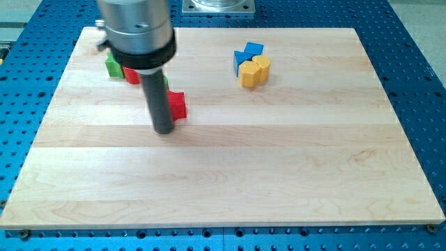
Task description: Push the green circle left below the green star
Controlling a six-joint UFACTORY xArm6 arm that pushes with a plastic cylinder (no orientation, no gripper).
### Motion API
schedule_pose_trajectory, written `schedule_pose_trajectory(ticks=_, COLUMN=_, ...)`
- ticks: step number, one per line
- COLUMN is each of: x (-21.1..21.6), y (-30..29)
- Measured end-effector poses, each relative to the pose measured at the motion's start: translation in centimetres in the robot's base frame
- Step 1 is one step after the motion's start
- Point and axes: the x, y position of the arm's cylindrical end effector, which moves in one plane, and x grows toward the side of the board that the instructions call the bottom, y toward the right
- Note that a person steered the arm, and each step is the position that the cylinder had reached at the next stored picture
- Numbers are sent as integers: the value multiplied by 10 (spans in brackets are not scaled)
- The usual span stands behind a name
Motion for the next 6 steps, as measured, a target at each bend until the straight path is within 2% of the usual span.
schedule_pose_trajectory(ticks=1, x=20, y=60)
schedule_pose_trajectory(ticks=2, x=-43, y=62)
schedule_pose_trajectory(ticks=3, x=-72, y=17)
schedule_pose_trajectory(ticks=4, x=-65, y=-54)
schedule_pose_trajectory(ticks=5, x=-66, y=-39)
schedule_pose_trajectory(ticks=6, x=-89, y=-20)
